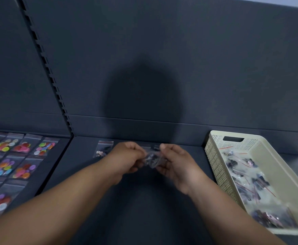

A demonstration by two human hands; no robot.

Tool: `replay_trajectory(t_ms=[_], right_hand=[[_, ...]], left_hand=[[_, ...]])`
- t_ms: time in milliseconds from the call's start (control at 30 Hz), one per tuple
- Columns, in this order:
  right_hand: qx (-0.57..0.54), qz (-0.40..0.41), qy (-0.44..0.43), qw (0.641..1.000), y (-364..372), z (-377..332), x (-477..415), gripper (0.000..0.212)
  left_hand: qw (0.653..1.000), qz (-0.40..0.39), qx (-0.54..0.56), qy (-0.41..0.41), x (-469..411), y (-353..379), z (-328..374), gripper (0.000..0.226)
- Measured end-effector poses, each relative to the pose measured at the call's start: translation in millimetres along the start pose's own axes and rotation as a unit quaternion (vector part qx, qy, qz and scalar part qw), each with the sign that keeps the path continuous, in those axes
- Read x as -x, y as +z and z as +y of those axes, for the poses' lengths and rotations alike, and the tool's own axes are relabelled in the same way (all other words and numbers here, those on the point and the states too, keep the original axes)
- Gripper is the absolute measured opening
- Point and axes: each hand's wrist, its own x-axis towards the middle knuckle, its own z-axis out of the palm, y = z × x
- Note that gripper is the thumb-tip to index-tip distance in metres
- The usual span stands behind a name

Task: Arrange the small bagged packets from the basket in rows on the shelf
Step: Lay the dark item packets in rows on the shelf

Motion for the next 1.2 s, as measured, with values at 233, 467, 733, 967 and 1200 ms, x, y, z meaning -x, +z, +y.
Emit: replay_trajectory(t_ms=[233, 467, 733, 967, 1200], right_hand=[[0.025, -0.004, 0.009, 1.000, -2, 6, 2, 0.012], [0.162, 0.021, -0.072, 0.984, -10, -3, -1, 0.021], [0.114, 0.000, -0.075, 0.991, -14, -11, -1, 0.021], [0.038, 0.052, -0.018, 0.998, -30, 5, -1, 0.023], [0.220, 0.215, -0.079, 0.948, -65, 5, -23, 0.037]], left_hand=[[0.995, -0.008, 0.093, -0.023, 4, 4, 3, 0.018], [0.997, -0.041, 0.044, -0.052, 4, 4, 0, 0.010], [0.997, -0.072, -0.023, -0.016, 0, 10, -3, 0.011], [0.998, -0.045, 0.044, -0.030, -6, 38, -11, 0.009], [0.926, 0.046, -0.339, 0.160, -18, 38, -19, 0.022]])
